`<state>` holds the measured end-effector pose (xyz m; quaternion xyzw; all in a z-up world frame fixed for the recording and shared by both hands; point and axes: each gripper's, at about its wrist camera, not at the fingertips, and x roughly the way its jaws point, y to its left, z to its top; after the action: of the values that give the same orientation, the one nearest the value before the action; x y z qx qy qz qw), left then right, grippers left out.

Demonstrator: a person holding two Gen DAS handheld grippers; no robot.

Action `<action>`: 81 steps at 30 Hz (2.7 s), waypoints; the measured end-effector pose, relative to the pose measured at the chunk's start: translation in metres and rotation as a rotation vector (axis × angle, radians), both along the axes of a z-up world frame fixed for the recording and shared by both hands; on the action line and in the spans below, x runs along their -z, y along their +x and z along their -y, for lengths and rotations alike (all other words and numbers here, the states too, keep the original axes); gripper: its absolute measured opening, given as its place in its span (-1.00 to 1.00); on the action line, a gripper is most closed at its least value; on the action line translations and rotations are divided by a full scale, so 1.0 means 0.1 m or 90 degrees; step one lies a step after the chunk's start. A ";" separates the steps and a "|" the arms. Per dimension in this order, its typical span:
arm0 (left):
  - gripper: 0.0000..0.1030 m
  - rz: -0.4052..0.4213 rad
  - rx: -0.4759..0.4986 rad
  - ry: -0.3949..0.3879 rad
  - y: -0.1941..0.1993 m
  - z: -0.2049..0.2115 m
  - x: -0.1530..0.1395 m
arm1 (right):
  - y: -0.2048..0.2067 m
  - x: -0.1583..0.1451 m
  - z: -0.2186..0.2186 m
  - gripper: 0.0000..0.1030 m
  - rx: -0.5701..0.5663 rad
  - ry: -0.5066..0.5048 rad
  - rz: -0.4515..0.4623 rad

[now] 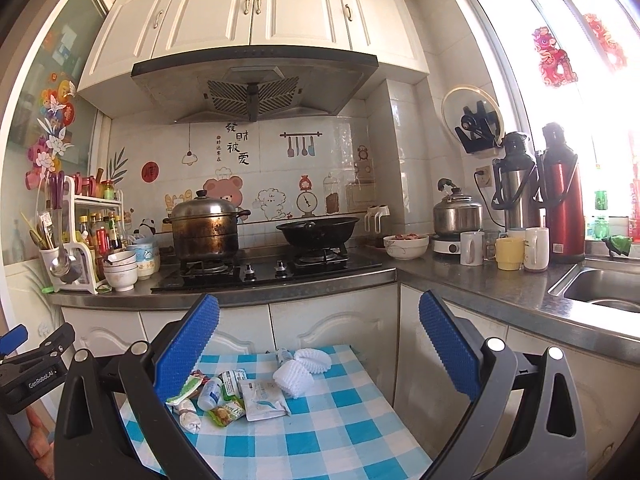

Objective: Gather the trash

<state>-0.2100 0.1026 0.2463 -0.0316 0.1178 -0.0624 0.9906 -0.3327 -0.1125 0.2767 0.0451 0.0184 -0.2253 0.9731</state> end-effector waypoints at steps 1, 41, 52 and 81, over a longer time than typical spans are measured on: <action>0.93 0.001 0.000 0.001 -0.01 0.00 0.00 | 0.00 0.00 0.01 0.91 0.002 0.001 0.000; 0.93 -0.262 0.064 -0.006 1.19 -0.45 1.49 | 1.39 1.81 0.71 0.91 -0.252 0.291 -0.258; 0.93 -0.260 0.125 0.031 1.91 -0.34 1.45 | 2.16 2.12 0.65 0.91 -0.316 0.299 -0.342; 0.93 -0.353 0.173 0.315 2.91 0.45 1.91 | 3.38 2.15 1.30 0.91 -0.277 0.265 -0.337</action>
<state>0.0809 0.0573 0.0553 0.2086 0.3952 -0.1520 0.8816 0.0056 -0.2424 0.0618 0.1769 0.3231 -0.0096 0.9296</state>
